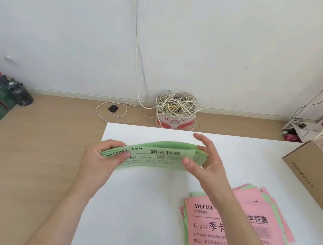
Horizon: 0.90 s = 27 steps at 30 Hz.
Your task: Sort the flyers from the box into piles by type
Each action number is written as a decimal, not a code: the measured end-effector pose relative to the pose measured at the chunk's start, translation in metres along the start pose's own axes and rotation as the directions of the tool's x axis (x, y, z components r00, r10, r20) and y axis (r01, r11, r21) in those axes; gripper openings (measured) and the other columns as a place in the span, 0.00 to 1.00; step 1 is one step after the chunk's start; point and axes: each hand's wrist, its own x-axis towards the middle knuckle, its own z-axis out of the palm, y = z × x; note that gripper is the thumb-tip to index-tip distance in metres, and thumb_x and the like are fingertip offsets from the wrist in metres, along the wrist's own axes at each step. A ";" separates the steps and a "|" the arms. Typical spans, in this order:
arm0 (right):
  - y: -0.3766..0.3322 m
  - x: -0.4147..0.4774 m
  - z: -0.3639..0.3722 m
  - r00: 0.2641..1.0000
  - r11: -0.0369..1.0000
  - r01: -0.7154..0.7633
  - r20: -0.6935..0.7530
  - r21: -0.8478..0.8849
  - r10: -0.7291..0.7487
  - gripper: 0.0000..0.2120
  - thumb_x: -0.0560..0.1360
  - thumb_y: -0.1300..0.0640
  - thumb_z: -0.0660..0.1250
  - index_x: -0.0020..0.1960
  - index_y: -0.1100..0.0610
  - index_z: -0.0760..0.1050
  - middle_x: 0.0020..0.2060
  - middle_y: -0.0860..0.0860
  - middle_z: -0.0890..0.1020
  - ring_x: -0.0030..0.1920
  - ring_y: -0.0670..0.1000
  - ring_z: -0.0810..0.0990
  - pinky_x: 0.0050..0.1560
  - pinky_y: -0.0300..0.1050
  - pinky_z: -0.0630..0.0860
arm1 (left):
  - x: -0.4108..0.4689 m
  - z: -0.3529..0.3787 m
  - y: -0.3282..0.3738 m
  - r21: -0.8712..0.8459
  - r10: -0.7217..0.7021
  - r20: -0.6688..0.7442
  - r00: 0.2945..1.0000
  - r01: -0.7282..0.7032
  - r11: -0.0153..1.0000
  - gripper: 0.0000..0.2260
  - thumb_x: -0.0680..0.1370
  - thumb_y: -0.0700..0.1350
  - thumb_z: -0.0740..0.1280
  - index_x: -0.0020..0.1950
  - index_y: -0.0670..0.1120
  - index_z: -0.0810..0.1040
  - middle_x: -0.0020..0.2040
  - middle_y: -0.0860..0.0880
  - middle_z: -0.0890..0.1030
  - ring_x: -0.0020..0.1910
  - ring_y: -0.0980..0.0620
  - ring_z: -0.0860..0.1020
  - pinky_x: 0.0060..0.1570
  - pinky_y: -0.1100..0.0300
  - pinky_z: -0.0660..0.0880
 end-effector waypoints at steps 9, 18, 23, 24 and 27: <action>0.025 0.011 0.017 0.993 0.998 -0.055 -0.104 0.037 0.058 0.22 0.63 0.63 0.65 0.53 0.45 0.73 0.42 0.55 0.79 0.43 0.53 0.76 0.40 0.44 0.73 | 0.009 -0.008 -0.028 -0.257 -0.069 0.064 0.996 0.084 0.963 0.20 0.67 0.24 0.69 0.51 0.46 0.77 0.42 0.47 0.83 0.41 0.49 0.80 0.37 0.61 0.78; 0.039 0.003 0.043 0.945 0.947 0.205 -0.201 -0.247 -0.257 0.41 0.64 0.67 0.61 0.71 0.39 0.57 0.46 0.51 0.71 0.51 0.48 0.72 0.55 0.34 0.68 | 0.011 -0.002 -0.036 -0.105 0.006 0.087 0.996 0.004 0.994 0.14 0.63 0.26 0.67 0.38 0.43 0.69 0.39 0.50 0.79 0.41 0.55 0.76 0.40 0.66 0.72; 0.049 0.003 0.044 0.847 0.807 0.346 -0.210 -0.479 -0.488 0.36 0.68 0.70 0.62 0.71 0.46 0.62 0.51 0.50 0.69 0.50 0.46 0.74 0.57 0.32 0.68 | 0.008 0.003 -0.038 -0.042 0.035 0.073 0.997 -0.032 0.999 0.14 0.70 0.24 0.67 0.40 0.44 0.74 0.39 0.50 0.80 0.42 0.56 0.77 0.44 0.64 0.73; 0.048 0.005 0.043 0.828 0.772 0.363 -0.199 -0.522 -0.524 0.33 0.69 0.70 0.62 0.71 0.49 0.64 0.51 0.51 0.70 0.50 0.44 0.73 0.56 0.30 0.67 | 0.012 0.001 -0.039 -0.028 0.042 0.070 0.997 -0.040 0.999 0.15 0.71 0.25 0.68 0.38 0.45 0.75 0.38 0.51 0.79 0.42 0.54 0.76 0.45 0.61 0.72; 0.049 0.007 0.041 0.819 0.722 0.362 -0.168 -0.589 -0.548 0.26 0.71 0.69 0.63 0.66 0.52 0.70 0.49 0.52 0.71 0.48 0.43 0.72 0.49 0.30 0.69 | 0.021 -0.005 -0.041 0.006 0.047 0.091 0.995 -0.048 0.999 0.17 0.71 0.26 0.68 0.36 0.49 0.76 0.37 0.54 0.78 0.42 0.53 0.75 0.46 0.57 0.70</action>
